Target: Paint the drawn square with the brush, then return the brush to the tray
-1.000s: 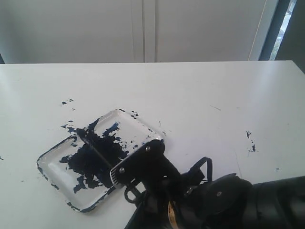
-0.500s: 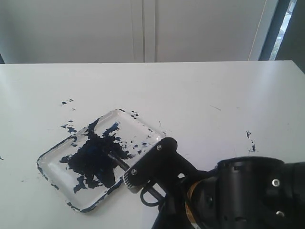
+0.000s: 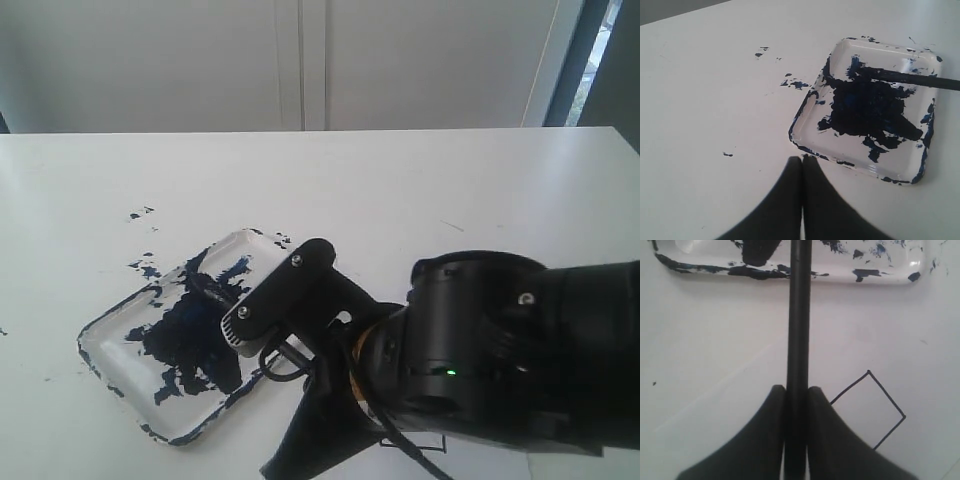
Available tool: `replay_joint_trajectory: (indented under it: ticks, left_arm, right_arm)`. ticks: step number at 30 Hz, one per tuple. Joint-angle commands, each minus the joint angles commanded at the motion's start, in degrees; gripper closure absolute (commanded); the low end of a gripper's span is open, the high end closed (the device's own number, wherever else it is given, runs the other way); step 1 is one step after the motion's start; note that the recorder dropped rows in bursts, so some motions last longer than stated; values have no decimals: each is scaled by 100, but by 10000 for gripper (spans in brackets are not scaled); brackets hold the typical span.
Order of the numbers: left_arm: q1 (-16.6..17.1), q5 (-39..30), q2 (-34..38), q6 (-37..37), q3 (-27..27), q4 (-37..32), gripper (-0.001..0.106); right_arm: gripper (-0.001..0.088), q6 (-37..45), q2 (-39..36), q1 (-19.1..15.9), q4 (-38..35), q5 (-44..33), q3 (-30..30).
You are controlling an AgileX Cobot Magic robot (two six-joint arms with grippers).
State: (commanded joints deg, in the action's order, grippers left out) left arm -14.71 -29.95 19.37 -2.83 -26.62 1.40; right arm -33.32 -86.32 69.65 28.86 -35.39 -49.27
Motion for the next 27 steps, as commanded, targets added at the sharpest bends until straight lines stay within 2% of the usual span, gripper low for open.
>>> replay_joint_trajectory:
  ticks: [14, 20, 23, 27]
  left_arm:
    - [0, 0, 0, 0, 0, 0, 1053]
    - [0, -10, 0, 0, 0, 0, 1053]
    - [0, -10, 0, 0, 0, 0, 1053]
    - [0, -10, 0, 0, 0, 0, 1053]
  right_arm:
    - [868, 13, -463, 0, 59, -168, -25]
    - [868, -1, -517, -129, 8, -366, -25]
    - [868, 165, -517, -129, -236, -240, -25]
    - [868, 922, -517, -129, -1065, -46, -25]
